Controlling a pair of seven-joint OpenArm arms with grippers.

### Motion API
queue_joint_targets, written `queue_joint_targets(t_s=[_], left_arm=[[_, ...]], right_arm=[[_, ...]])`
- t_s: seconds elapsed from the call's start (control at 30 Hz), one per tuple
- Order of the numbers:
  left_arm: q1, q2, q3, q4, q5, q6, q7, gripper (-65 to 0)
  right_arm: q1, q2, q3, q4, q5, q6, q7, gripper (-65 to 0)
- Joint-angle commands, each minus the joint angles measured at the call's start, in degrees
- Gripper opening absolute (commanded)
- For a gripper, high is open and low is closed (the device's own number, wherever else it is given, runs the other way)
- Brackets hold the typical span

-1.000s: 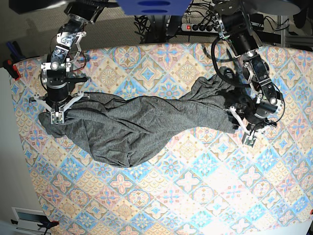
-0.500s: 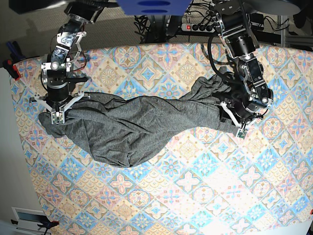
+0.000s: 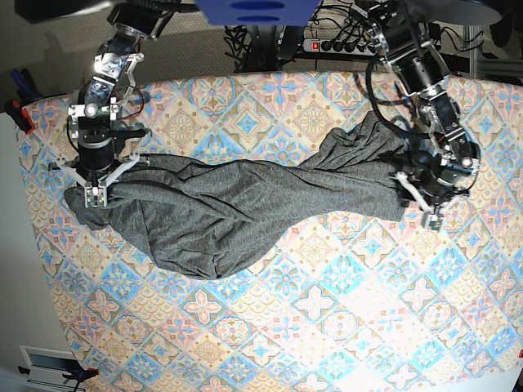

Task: Layout the t-shirt on the table in an organized manner, then fold the t-shirt properly
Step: 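Adjust the left gripper's grasp on the shirt end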

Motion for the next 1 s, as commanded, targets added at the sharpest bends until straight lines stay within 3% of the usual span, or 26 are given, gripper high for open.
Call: queue_joint_targets(t_s=[0.0, 0.2, 0.37, 0.53, 0.7, 0.77, 0.9, 0.97], left_arm=[[-1.04, -0.82, 0.03, 0.74, -0.56, 0.21, -1.01, -39.9], [-1.22, -0.74, 3.81, -3.13, 1.46, 0.21, -1.54, -39.9], [-0.69, -0.47, 3.90, -3.66, 4.28, 0.21, -7.52, -40.0], [-1.04, -0.38, 4.07, -3.92, 8.59, 0.21, -8.05, -40.2], [-0.60, 1.02, 4.25, -8.67, 8.50, 0.21, -8.13, -40.5], [-0.60, 1.29, 4.25, -10.34, 8.50, 0.21, -8.13, -43.9], [-0.60, 2.87, 5.39, -11.31, 8.50, 0.21, -8.13, -58.7], [-0.60, 2.96, 6.27, -11.40, 8.50, 0.21, -7.78, -60.8]], right_arm=[[0.67, 0.43, -0.01, 0.92, 0.25, -0.42, 1.35, -65.0], [0.49, 0.43, -0.01, 0.92, 0.25, -0.42, 1.35, -65.0], [0.32, 0.43, 0.08, 0.92, 0.25, -0.42, 1.35, -65.0], [0.23, 0.43, 0.35, 0.92, 0.25, -0.42, 1.35, -65.0], [0.40, 0.43, 0.08, 0.92, 0.25, -0.42, 1.35, -65.0], [0.49, 0.43, 0.08, 0.92, 0.25, -0.42, 1.35, -65.0], [0.40, 0.43, 0.08, 0.92, 0.25, -0.42, 1.35, -65.0], [0.40, 0.43, 0.08, 0.92, 0.25, -0.42, 1.35, -65.0]])
